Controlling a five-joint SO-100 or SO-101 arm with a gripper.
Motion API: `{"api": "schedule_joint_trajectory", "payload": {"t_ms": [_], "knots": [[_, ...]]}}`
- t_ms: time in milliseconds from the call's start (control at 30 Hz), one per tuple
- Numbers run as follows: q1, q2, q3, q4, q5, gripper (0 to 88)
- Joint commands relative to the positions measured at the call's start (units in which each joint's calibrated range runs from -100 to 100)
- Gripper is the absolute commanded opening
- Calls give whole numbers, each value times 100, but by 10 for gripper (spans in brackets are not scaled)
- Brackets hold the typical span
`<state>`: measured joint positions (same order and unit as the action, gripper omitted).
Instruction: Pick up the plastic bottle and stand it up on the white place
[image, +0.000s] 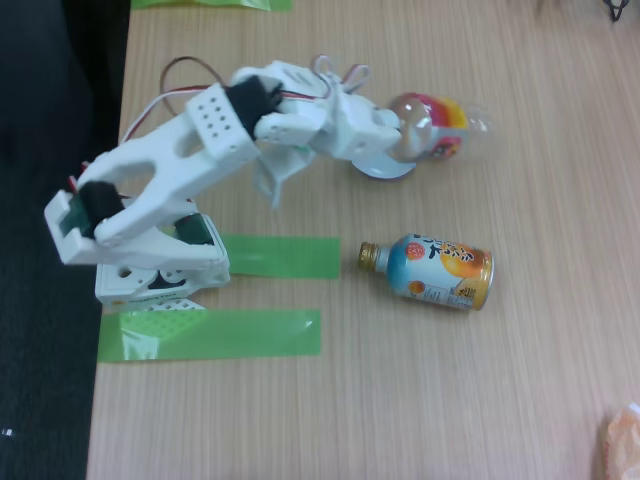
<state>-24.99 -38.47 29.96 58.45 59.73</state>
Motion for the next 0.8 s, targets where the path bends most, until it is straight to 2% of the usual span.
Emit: {"api": "schedule_joint_trajectory", "payload": {"t_ms": [0, 300, 567, 767], "knots": [[-153, -576, 114, -77, -35, 154], [-108, -903, 159, -86, -40, 154], [-138, -979, 286, -996, -40, 92], [-138, -987, 286, -1425, -40, 90]]}}
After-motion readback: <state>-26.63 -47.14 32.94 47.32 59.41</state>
